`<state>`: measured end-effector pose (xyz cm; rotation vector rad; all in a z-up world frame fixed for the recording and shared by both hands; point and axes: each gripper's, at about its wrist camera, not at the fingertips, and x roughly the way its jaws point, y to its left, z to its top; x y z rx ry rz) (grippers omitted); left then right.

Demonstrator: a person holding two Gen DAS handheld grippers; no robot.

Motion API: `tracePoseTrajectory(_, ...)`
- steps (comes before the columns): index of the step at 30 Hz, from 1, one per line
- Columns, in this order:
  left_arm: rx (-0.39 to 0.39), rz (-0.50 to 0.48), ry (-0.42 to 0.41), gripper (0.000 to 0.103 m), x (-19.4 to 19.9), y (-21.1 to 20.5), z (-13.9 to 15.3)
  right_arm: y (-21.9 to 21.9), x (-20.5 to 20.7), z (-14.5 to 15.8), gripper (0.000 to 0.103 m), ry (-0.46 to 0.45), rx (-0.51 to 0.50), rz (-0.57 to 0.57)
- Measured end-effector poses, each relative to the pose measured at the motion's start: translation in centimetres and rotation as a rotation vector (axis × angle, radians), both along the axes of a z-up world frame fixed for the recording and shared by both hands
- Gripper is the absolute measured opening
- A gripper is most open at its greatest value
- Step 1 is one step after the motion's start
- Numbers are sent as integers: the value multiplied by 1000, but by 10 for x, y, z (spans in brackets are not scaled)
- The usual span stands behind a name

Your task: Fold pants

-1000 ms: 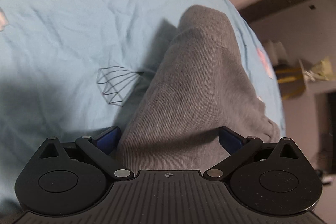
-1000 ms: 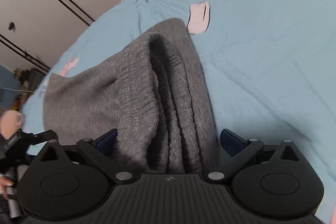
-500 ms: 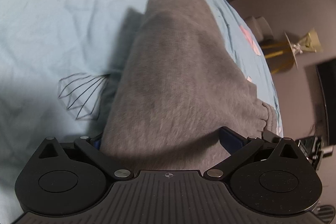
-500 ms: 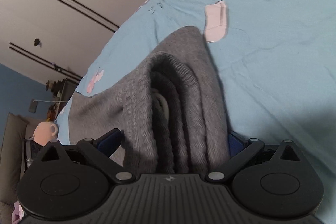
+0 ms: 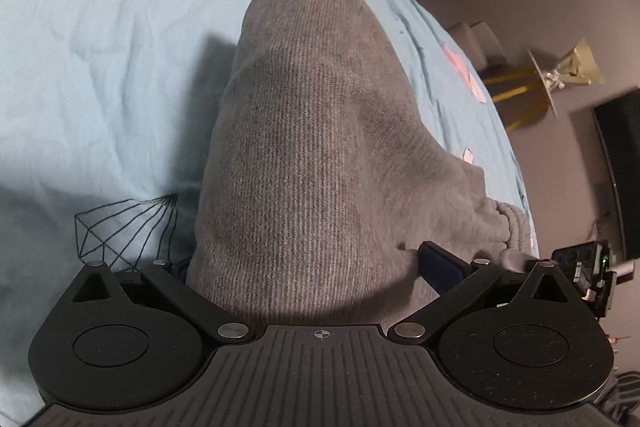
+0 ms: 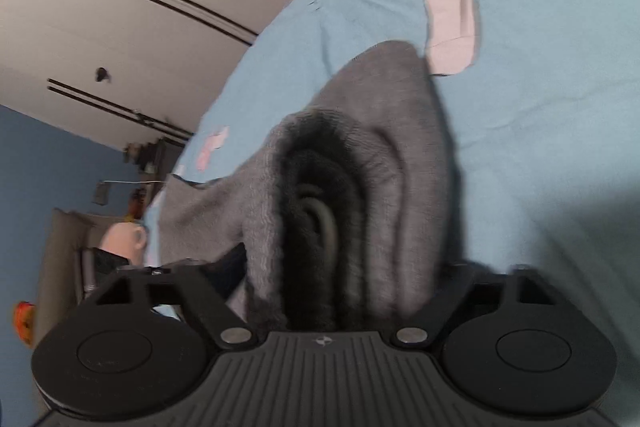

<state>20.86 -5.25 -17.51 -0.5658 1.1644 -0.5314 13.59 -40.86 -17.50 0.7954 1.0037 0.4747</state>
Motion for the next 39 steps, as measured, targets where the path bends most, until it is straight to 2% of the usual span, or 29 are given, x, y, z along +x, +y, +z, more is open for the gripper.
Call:
tracePoseTrajectory(1,20,7,-10,100,-3,-2,2,6,2,2,99,3,-37,6)
tracePoseTrajectory(3,75,1,-63,74,-12,-4,11,15,2,8,98,-10,-101,4)
tracePoseTrajectory(4,72,-10,-85,67,-15,-7,15,17,-1,11,83,-13,-143,-15)
tracePoseTrajectory(5,72,-12,-104,58,-17,-10,20,19,-4,15,65,-13,-191,-42)
tracePoseTrajectory(8,127,-10,-163,43,-24,-23,32,21,-14,26,58,-37,-186,-81)
tracePoseTrajectory(10,151,4,-182,38,-27,-24,39,26,-18,37,57,-60,-190,-93)
tracePoseTrajectory(15,87,79,-219,26,-32,-5,56,46,-20,77,54,-152,-171,-87)
tracePoseTrajectory(18,78,106,-240,24,-27,3,64,59,-10,95,54,-186,-193,-69)
tracePoseTrajectory(23,94,144,-270,23,-6,18,76,72,15,115,53,-229,-174,-69)
tracePoseTrajectory(31,168,252,-394,23,50,62,118,113,97,134,53,-300,-131,-69)
tracePoseTrajectory(35,218,288,-383,24,80,76,114,132,142,128,53,-312,-113,-78)
tracePoseTrajectory(36,238,300,-371,28,85,77,108,137,152,124,53,-311,-113,-75)
tracePoseTrajectory(37,279,309,-359,37,89,79,101,141,161,118,54,-305,-117,-65)
tracePoseTrajectory(38,349,326,-330,63,92,80,91,144,170,110,58,-289,-136,-55)
tracePoseTrajectory(39,461,377,-287,77,92,84,79,145,178,101,62,-239,-181,-70)
